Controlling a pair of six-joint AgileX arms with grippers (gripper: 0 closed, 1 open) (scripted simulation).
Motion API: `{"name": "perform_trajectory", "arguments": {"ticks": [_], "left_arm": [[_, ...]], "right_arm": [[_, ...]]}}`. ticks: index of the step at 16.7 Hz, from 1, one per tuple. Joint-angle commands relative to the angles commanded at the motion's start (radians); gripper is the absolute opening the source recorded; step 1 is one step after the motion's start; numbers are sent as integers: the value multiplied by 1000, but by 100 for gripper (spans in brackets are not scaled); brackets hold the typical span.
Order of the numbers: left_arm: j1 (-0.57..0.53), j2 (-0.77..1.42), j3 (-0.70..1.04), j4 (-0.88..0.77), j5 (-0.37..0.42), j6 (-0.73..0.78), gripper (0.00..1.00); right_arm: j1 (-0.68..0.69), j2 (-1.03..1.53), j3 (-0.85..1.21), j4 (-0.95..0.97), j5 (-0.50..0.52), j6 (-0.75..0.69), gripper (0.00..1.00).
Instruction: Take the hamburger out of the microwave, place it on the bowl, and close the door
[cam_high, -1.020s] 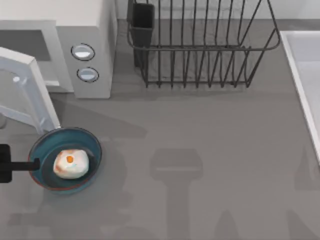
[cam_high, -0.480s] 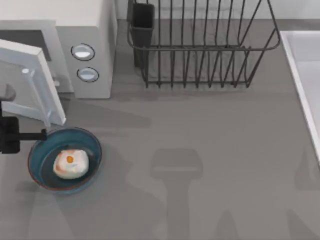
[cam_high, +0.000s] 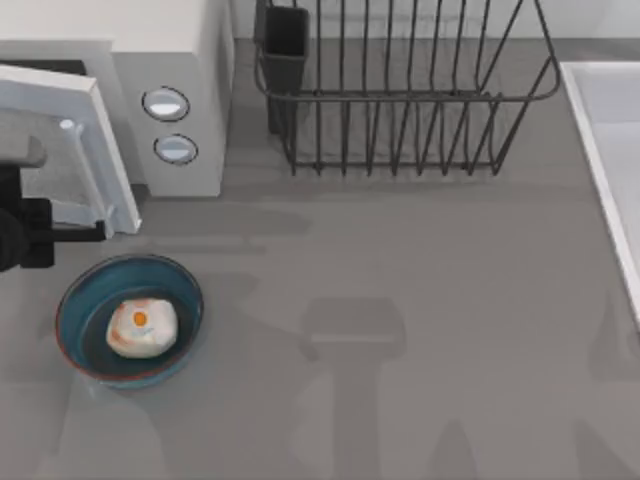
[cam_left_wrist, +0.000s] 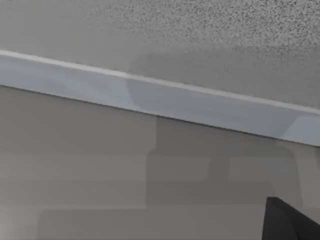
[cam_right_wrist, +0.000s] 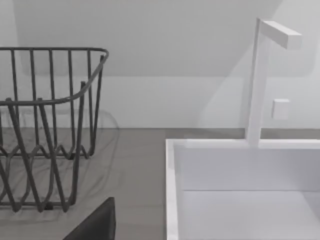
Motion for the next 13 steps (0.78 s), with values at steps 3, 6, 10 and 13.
{"name": "perform_trajectory", "arguments": {"ticks": [3, 6, 10, 13], "left_arm": [[3, -1, -1, -3, 0, 0, 0], [2, 70, 70, -8, 0, 0, 0], [-2, 259, 282, -22, -1, -1, 0], [-4, 350, 381, -32, -1, -2, 0]], "right_arm": [[0, 0, 0, 0, 0, 0, 100], [0, 0, 0, 0, 0, 0, 100], [0, 0, 0, 0, 0, 0, 100], [0, 0, 0, 0, 0, 0, 100]]}}
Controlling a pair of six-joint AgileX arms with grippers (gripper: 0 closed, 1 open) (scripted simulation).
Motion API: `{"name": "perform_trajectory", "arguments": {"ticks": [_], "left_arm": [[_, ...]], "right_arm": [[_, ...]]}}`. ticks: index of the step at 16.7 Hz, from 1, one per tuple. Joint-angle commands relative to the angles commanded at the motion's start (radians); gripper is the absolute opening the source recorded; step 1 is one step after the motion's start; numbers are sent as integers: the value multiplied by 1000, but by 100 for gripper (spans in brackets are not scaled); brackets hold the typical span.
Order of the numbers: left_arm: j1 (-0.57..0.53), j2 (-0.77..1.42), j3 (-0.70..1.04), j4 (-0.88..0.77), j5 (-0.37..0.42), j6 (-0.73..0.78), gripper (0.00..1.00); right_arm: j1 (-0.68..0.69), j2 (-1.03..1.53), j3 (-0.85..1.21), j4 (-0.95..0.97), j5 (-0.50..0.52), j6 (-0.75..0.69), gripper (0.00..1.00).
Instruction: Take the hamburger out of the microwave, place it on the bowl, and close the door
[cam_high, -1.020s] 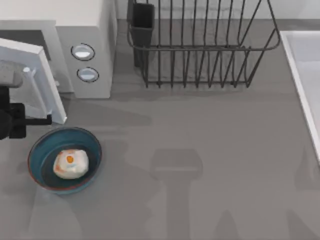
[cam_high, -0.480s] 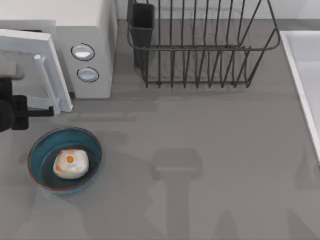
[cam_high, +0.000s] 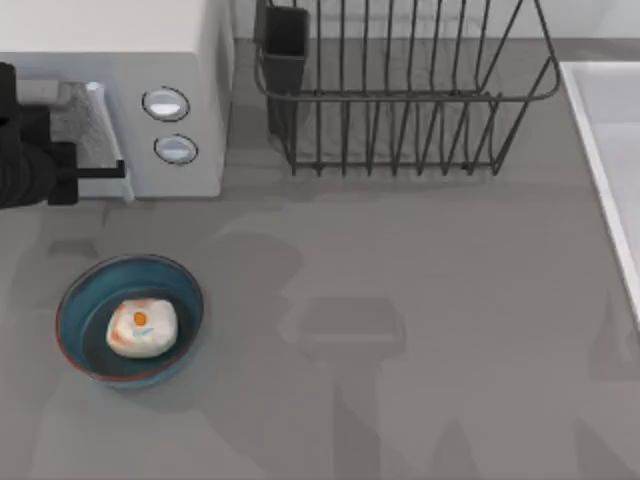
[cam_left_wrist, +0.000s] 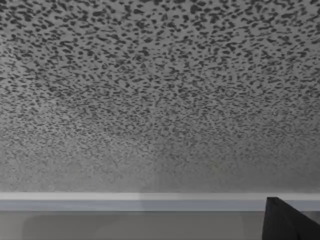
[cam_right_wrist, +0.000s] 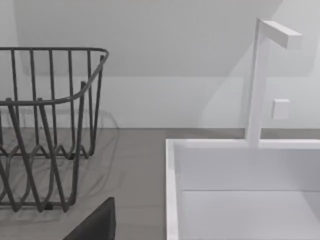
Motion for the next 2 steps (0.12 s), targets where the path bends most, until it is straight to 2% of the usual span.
{"name": "perform_trajectory", "arguments": {"ticks": [2], "left_arm": [[0, 13, 14, -1, 0, 0, 0]], "right_arm": [[0, 0, 0, 0, 0, 0, 100]]}}
